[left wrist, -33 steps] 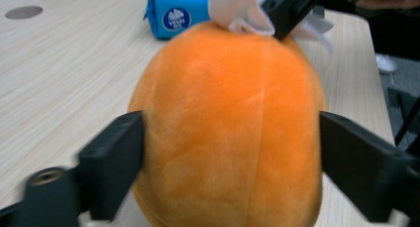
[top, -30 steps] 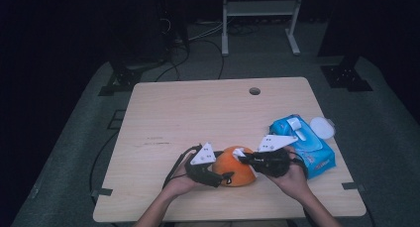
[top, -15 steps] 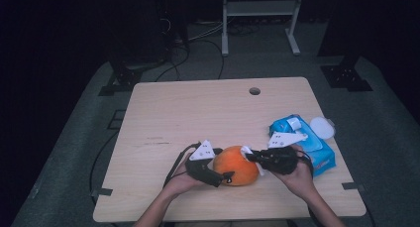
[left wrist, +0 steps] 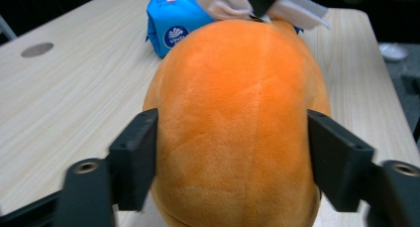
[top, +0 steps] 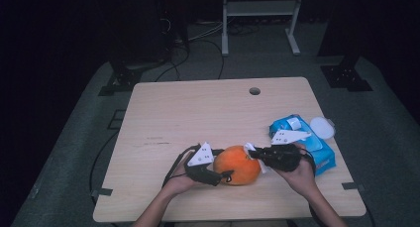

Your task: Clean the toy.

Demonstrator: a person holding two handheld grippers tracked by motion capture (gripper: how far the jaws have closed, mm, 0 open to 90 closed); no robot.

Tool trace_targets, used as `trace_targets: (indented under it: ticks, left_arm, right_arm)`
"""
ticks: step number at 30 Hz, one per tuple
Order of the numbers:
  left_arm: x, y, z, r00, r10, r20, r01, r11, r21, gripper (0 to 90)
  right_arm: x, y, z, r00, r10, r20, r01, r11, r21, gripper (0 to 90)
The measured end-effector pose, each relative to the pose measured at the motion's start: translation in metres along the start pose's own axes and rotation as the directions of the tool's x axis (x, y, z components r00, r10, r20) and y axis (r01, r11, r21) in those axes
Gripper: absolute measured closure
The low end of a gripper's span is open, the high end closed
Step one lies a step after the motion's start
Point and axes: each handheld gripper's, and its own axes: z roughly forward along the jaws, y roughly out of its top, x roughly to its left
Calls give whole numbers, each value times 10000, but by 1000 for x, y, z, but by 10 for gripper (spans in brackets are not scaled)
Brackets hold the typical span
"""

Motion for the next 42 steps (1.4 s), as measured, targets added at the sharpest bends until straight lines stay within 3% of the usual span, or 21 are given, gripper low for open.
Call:
trace_targets:
  ticks: [2, 3, 5, 8, 10, 12, 14, 15, 16, 17, 20, 22, 24, 27, 31, 33, 35, 37, 39, 42]
  left_arm:
    - [2, 2, 0, 9978, -647, 122, 644, 9977, 206, 125]
    - [3, 2, 1, 9938, -1065, 314, 1058, 9941, 227, 102]
    - [3, 0, 2, 9915, -1251, 349, 1239, 9917, 342, 113]
    - [-1, 1, -1, 9980, -613, 123, 610, 9979, 237, 261]
    - [-5, 7, -3, 9989, 366, -290, -367, 9993, -13, 338]
    - [-8, 11, -4, 9929, 976, -675, -992, 9949, -196, 362]
    - [-10, 11, -2, 9825, 1579, -986, -1617, 9863, -322, 363]
    - [-9, 9, -2, 9775, 1833, -1048, -1872, 9819, -286, 360]
    - [-8, 5, -1, 9769, 1904, -965, -1939, 9806, -276, 356]
    - [-7, 3, -1, 9778, 1883, -920, -1915, 9811, -274, 345]
    - [-1, -4, -2, 9885, 1375, -629, -1403, 9892, -432, 295]
    - [5, -6, -3, 9983, 403, -414, -418, 9985, -359, 175]
    - [8, -6, -3, 9992, -39, -396, 28, 9996, -273, 137]
    - [6, -6, -2, 9988, 262, -402, -263, 9997, -15, 166]
    - [6, -10, -3, 9986, 324, -429, -326, 9995, -29, 194]
    - [7, -12, -4, 9983, 388, -427, -390, 9992, -32, 206]
    - [8, -14, -5, 9989, 269, -395, -272, 9996, -69, 209]
    - [8, -14, -5, 9988, 315, -381, -318, 9995, -62, 209]
    - [8, -14, -4, 9989, 320, -356, -324, 9994, -88, 208]
    - [7, -14, -3, 9984, 412, -388, -414, 9991, -32, 202]
  right_arm:
    - [5, 0, -1, 9999, -106, -78, 107, 9999, 55, 837]
    - [7, 0, -1, 9998, -144, -166, 144, 9999, 34, 838]
    - [16, 2, 2, 9988, -294, -392, 295, 9996, 34, 837]
    - [29, 6, 6, 9958, -692, -607, 693, 9976, 2, 837]
    - [33, 11, 7, 9947, -828, -608, 823, 9966, -97, 837]
    - [33, 16, 4, 9950, -862, -512, 846, 9958, -336, 837]
    - [30, 18, 1, 9958, -804, -427, 784, 9958, -471, 837]
    - [28, 18, 1, 9964, -759, -380, 740, 9961, -485, 837]
    - [25, 17, 1, 9969, -700, -346, 684, 9966, -465, 837]
    - [21, 14, 2, 9974, -684, -233, 675, 9971, -350, 837]
    - [9, 5, 4, 9993, -373, -54, 372, 9992, -116, 836]
    - [2, 2, 2, 9997, -207, 145, 207, 9998, 18, 836]
    - [-1, -1, 0, 9997, -88, 222, 86, 9999, 84, 836]
    - [4, -1, 1, 10000, -39, 42, 39, 9999, 105, 836]
    - [25, 7, 7, 9966, -569, -590, 569, 9984, -11, 835]
    - [30, 10, 9, 9952, -866, -454, 870, 9962, 69, 835]
    - [26, 10, 9, 9963, -764, -406, 766, 9971, 25, 835]
    - [13, 7, 6, 9989, -472, -70, 472, 9989, 5, 836]
    - [-2, -2, 4, 9999, 110, 62, -111, 9999, 16, 835]
    - [-7, -6, 4, 9995, 314, 105, -315, 9995, 103, 836]
